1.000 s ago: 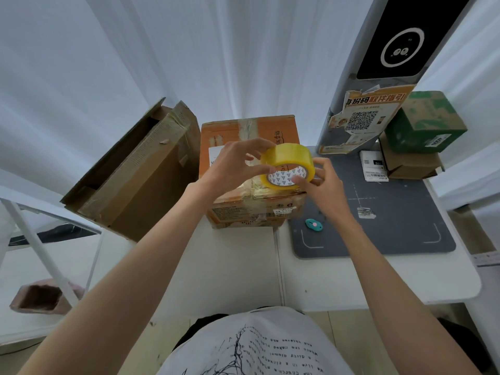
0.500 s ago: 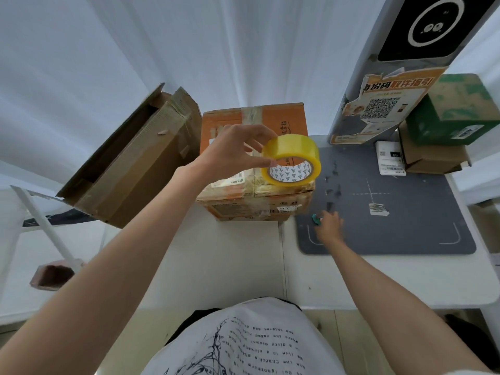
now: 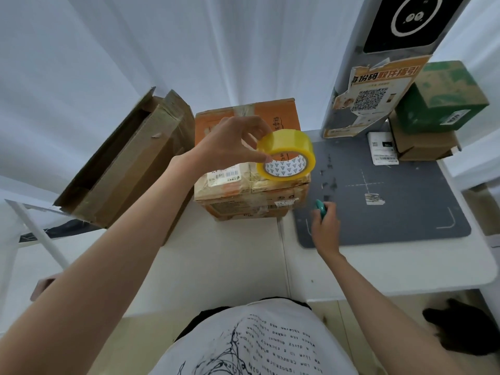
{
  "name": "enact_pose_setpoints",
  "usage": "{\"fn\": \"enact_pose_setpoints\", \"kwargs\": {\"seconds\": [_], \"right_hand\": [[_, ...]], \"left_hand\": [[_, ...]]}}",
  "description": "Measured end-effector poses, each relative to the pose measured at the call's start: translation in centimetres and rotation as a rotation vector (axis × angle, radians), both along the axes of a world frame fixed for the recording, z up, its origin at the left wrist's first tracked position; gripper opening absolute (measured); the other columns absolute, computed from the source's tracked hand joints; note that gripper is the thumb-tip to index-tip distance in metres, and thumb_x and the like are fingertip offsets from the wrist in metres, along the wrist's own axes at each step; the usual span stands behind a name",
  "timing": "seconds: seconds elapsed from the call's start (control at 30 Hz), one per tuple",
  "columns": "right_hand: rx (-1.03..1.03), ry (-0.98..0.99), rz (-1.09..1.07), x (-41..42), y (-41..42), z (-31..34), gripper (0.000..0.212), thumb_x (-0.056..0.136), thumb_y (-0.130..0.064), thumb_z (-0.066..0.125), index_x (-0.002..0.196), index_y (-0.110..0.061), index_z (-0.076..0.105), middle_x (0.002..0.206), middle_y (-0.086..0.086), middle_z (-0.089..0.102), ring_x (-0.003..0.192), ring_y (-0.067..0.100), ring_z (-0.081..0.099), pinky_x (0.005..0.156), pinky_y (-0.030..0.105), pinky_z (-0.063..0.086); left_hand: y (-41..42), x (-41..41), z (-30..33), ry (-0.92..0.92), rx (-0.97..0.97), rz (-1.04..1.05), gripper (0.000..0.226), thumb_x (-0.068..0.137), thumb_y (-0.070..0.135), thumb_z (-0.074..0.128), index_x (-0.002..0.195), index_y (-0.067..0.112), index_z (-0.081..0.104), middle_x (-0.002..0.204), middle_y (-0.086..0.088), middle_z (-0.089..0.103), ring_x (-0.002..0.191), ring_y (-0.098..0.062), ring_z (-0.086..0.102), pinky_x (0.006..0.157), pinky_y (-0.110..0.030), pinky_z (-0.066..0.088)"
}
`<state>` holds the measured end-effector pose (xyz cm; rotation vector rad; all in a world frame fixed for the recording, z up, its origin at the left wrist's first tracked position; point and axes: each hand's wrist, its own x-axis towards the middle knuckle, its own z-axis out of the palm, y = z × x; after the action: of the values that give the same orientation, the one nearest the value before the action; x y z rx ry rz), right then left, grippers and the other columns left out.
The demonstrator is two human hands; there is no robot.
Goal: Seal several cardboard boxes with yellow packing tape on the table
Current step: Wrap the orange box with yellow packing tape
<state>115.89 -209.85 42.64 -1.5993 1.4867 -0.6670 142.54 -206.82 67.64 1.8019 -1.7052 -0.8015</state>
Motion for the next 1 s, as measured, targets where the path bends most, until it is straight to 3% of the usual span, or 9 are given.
{"fn": "enact_pose_setpoints", "kwargs": {"seconds": [0.07, 0.13, 0.23, 0.33, 0.5, 0.6, 0.73, 0.83, 1.0], "right_hand": [[-0.092, -0.081, 0.010, 0.2, 0.9, 1.9, 0.019, 0.108, -0.014, 0.041, 0.124, -0.009, 0.050, 0.094, 0.006, 0.057, 0.072, 0.014, 0.053, 0.061, 0.022, 0.044], [-0.187, -0.128, 0.034, 0.3, 1.8, 3.9, 0.025, 0.110, -0.016, 0.037, 0.131, -0.010, 0.049, 0.108, 0.003, 0.057, 0.085, 0.011, 0.054, 0.072, 0.013, 0.044], [-0.315, -0.186, 0.100, 0.6, 2.8, 7.0, 0.024, 0.110, -0.020, 0.034, 0.129, -0.017, 0.048, 0.116, 0.001, 0.057, 0.097, 0.007, 0.055, 0.084, 0.016, 0.047], [-0.381, -0.216, 0.223, 1.5, 3.9, 10.0, 0.020, 0.109, -0.021, 0.034, 0.126, -0.024, 0.044, 0.109, -0.003, 0.055, 0.091, 0.001, 0.055, 0.079, 0.014, 0.047], [-0.407, -0.148, 0.405, 3.7, 5.8, 13.0, 0.021, 0.109, -0.022, 0.037, 0.124, -0.011, 0.048, 0.104, -0.004, 0.054, 0.088, 0.000, 0.056, 0.071, 0.009, 0.044], [-0.414, -0.039, 0.481, 5.4, 6.5, 14.1, 0.016, 0.109, -0.031, 0.037, 0.116, -0.020, 0.045, 0.096, -0.004, 0.056, 0.076, 0.007, 0.057, 0.058, 0.013, 0.041], [-0.546, 0.054, 0.468, 7.9, 7.1, 15.2, 0.019, 0.109, -0.029, 0.041, 0.111, -0.011, 0.048, 0.092, 0.002, 0.059, 0.068, 0.012, 0.057, 0.052, 0.024, 0.044], [-0.637, 0.115, 0.406, 9.5, 6.9, 16.2, 0.020, 0.105, -0.024, 0.052, 0.115, -0.005, 0.052, 0.092, 0.009, 0.064, 0.071, 0.020, 0.063, 0.053, 0.025, 0.044], [-0.708, 0.190, 0.371, 10.9, 5.8, 17.2, 0.026, 0.102, -0.020, 0.059, 0.118, -0.001, 0.053, 0.096, 0.015, 0.067, 0.075, 0.031, 0.069, 0.057, 0.035, 0.055]], "left_hand": [[-0.2, 0.2, 0.0, -0.020, 0.015, -0.012, 0.047, 0.075, 0.038, 0.087, 0.114, 0.022, 0.065, 0.110, 0.005, 0.071, 0.094, -0.011, 0.071, 0.085, -0.035, 0.061], [-0.3, 0.3, 0.1, -0.038, 0.027, -0.023, 0.046, 0.075, 0.037, 0.088, 0.111, 0.024, 0.063, 0.108, 0.006, 0.071, 0.092, -0.011, 0.071, 0.085, -0.037, 0.061], [-0.5, 0.4, 0.2, -0.055, 0.036, -0.045, 0.044, 0.075, 0.032, 0.088, 0.107, 0.022, 0.060, 0.108, 0.004, 0.071, 0.090, -0.013, 0.072, 0.085, -0.039, 0.060], [-0.6, 0.3, 0.1, -0.063, 0.041, -0.073, 0.045, 0.076, 0.028, 0.088, 0.109, 0.019, 0.058, 0.109, 0.001, 0.069, 0.091, -0.015, 0.071, 0.085, -0.040, 0.060], [-0.8, 0.1, 0.4, -0.072, 0.038, -0.088, 0.049, 0.075, 0.027, 0.089, 0.111, 0.014, 0.060, 0.110, -0.003, 0.068, 0.094, -0.020, 0.069, 0.084, -0.036, 0.059], [-0.7, 0.2, 0.5, -0.072, 0.020, -0.087, 0.048, 0.075, 0.029, 0.089, 0.111, 0.012, 0.060, 0.110, -0.004, 0.067, 0.092, -0.015, 0.066, 0.081, -0.028, 0.057], [-0.6, 0.4, 0.2, -0.069, 0.017, -0.074, 0.048, 0.076, 0.028, 0.089, 0.111, 0.012, 0.060, 0.109, -0.003, 0.067, 0.084, -0.003, 0.062, 0.070, -0.015, 0.051], [-0.7, 0.2, -0.1, -0.065, 0.007, -0.068, 0.048, 0.075, 0.029, 0.089, 0.111, 0.013, 0.060, 0.109, -0.003, 0.067, 0.082, -0.004, 0.062, 0.075, -0.024, 0.053], [-1.1, -0.1, -0.2, -0.112, -0.024, -0.071, 0.046, 0.073, 0.031, 0.090, 0.106, 0.018, 0.061, 0.109, -0.002, 0.067, 0.093, -0.016, 0.064, 0.086, -0.036, 0.056]]}}
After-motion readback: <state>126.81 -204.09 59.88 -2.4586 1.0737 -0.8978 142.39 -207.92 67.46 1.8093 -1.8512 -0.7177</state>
